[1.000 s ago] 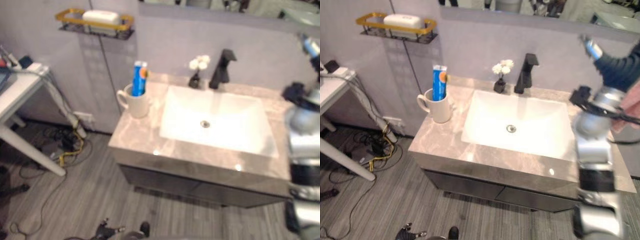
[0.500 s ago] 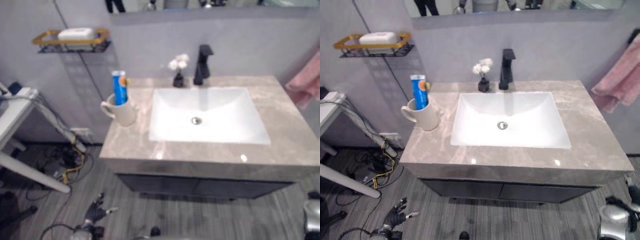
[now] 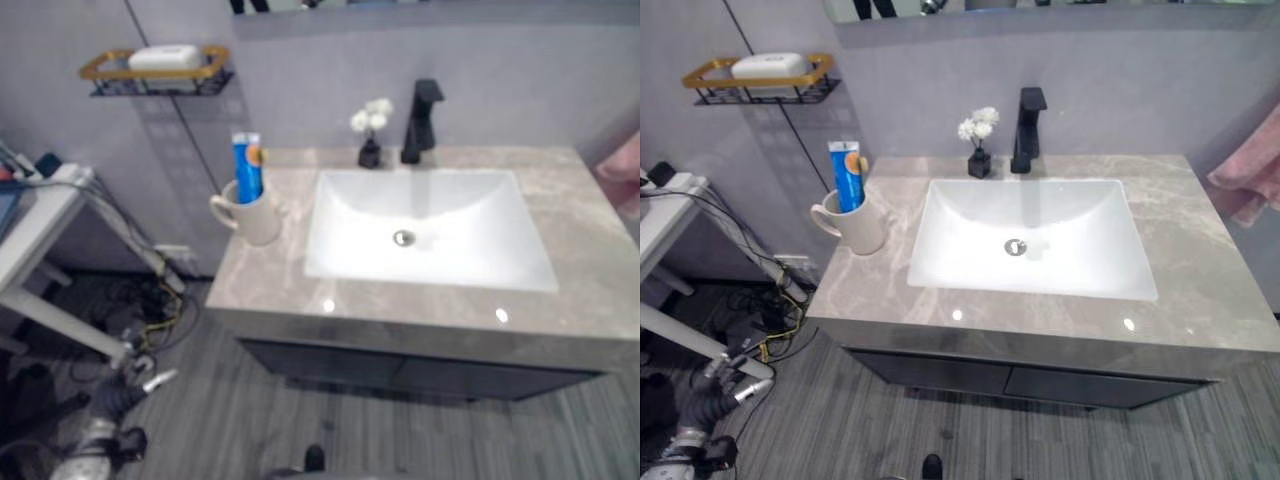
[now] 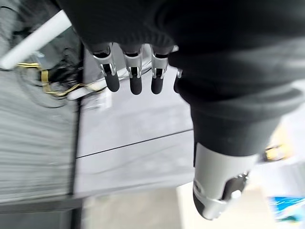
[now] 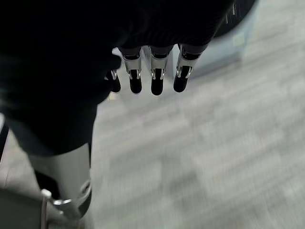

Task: Put brush and paste in cup on sink, flatten towel.

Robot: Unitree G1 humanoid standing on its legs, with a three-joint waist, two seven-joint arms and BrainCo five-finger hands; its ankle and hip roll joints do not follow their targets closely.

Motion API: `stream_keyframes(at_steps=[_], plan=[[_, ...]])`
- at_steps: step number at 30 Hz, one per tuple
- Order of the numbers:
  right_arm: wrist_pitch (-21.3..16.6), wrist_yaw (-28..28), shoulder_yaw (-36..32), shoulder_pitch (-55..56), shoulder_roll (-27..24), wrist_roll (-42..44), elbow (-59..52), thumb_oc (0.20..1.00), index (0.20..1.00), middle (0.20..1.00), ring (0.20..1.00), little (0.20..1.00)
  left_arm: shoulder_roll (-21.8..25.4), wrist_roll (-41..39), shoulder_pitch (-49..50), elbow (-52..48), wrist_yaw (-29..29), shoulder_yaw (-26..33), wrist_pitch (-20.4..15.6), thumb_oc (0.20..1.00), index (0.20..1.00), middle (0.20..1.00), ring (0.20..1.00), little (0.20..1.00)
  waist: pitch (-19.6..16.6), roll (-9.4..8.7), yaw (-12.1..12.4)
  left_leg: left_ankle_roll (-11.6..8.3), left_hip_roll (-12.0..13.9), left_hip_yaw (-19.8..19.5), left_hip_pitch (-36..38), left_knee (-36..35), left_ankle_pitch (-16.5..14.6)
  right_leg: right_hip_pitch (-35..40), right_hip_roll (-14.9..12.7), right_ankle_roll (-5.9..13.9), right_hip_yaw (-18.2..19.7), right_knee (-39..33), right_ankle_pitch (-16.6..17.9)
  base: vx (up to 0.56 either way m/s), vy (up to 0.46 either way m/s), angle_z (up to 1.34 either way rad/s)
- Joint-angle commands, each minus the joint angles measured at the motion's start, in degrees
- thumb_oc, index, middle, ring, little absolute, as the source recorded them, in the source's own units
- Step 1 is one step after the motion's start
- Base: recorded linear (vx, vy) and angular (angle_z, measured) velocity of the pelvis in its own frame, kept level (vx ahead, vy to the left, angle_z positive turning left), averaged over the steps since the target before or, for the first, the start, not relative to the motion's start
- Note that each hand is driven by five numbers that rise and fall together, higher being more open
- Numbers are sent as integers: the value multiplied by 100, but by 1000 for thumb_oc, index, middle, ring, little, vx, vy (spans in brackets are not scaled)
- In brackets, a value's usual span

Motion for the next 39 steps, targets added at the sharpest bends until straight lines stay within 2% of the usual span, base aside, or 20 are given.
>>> stream_keyframes(at_steps=[1, 2, 4, 9, 10, 11, 12, 17, 28, 39], plan=[[-182, 404, 528, -299, -159, -5, -45, 1000, 1000, 1000, 1000, 1000, 275, -200, -323, -710, 3, 539, -504, 1000, 1000, 1000, 1000, 1000, -69, -236, 38, -329, 422, -531, -249, 68, -280, 193, -366, 279, -232, 33, -34, 14, -10, -4], [-197, 509, 804, -353, -234, -275, -199, 1000, 1000, 1000, 1000, 1000, 317, -464, -489, -835, -89, 569, -575, 1000, 1000, 1000, 1000, 1000, -70, -243, 22, -319, 413, -477, -237, 68, -274, 174, -383, 274, -192, 33, -13, 22, -8, -5], [-220, 540, 941, -427, -287, -415, -334, 1000, 1000, 1000, 1000, 1000, 384, -672, -678, -930, -160, 528, -589, 1000, 1000, 1000, 1000, 1000, -86, -226, -34, -313, 403, -435, -230, 68, -282, 155, -397, 274, -150, 33, 1, 16, 1, -6], [-384, 508, 954, -407, -359, -354, -768, 1000, 1000, 1000, 1000, 1000, 565, -512, -1198, -786, -56, 221, -597, 1000, 1000, 1000, 1000, 1000, -41, -195, -172, -271, 377, -316, -234, 68, -268, 88, -431, 252, -109, 33, 76, 10, 7, -3], [-376, 492, 972, -408, -377, -392, -764, 1000, 1000, 1000, 1000, 1000, 548, -532, -1294, -728, -51, 109, -582, 903, 903, 903, 903, 903, -34, -191, -205, -270, 374, -312, -239, 68, -270, 79, -432, 255, -109, 33, 80, 20, -5, -7], [-373, 491, 976, -407, -362, -398, -763, 1000, 1000, 1000, 1000, 1000, 535, -519, -1386, -685, -26, 53, -569, 416, 416, 416, 416, 416, -30, -191, -238, -267, 365, -315, -262, 68, -260, 63, -436, 256, -118, 33, 89, 21, -6, -8], [-363, 481, 977, -377, -332, -396, -756, 1000, 1000, 1000, 1000, 1000, 510, -585, -1466, -634, -62, -35, -547, 200, 200, 200, 200, 200, -19, -191, -276, -271, 364, -299, -271, 68, -262, 49, -437, 257, -112, 33, 91, 22, -6, -7], [-267, 546, 942, -258, -229, -371, -504, 1000, 1000, 1000, 1000, 1000, 384, -902, -1693, -366, -155, -276, -397, 200, 200, 200, 200, 200, -1, -166, -407, -262, 377, -198, -319, 68, -277, -66, -446, 274, -24, 33, 122, 23, 5, -6], [-154, 665, 1066, -165, -275, -534, -351, 1000, 1000, 1000, 1000, 1000, 790, -1135, -1936, 34, -138, -145, -309, 200, 200, 200, 200, 200, 47, -129, -511, -270, 371, -44, -520, 68, -249, -416, -455, 331, 195, 33, 204, 20, 9, -10], [-125, 731, 1267, -280, -350, -554, -458, 1000, 1000, 1000, 1000, 1000, 1187, -1377, -2315, 356, -90, -210, -235, 200, 200, 200, 200, 200, 132, -190, -553, -268, 394, 65, -683, 68, -218, -700, -435, 360, 385, 33, 279, 19, 4, -7]])
